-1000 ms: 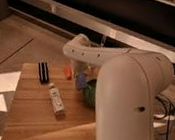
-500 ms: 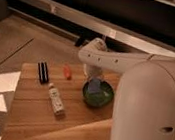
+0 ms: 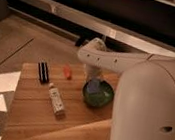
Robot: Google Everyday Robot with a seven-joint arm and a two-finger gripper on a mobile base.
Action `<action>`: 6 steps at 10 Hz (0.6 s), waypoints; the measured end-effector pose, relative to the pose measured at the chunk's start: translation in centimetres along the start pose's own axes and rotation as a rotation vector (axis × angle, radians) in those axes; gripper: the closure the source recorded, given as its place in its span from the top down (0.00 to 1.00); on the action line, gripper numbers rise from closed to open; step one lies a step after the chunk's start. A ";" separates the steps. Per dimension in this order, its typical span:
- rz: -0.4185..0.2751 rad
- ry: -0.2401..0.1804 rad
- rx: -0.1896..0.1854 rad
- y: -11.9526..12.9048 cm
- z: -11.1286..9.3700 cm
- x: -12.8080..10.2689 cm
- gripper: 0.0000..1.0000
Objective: Place the white sponge in the ceramic bowl
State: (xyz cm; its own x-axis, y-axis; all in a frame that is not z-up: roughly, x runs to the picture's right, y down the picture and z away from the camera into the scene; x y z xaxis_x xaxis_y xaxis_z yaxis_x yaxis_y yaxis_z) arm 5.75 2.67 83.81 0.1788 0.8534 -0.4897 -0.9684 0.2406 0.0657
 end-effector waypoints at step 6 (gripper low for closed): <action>0.001 0.003 0.002 -0.1 0.1 0.1 0.80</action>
State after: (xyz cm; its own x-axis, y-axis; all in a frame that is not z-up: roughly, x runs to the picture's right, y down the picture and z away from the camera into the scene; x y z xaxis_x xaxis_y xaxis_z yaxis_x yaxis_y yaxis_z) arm 5.89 2.77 83.85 0.1774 0.8522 -0.4922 -0.9683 0.2406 0.0674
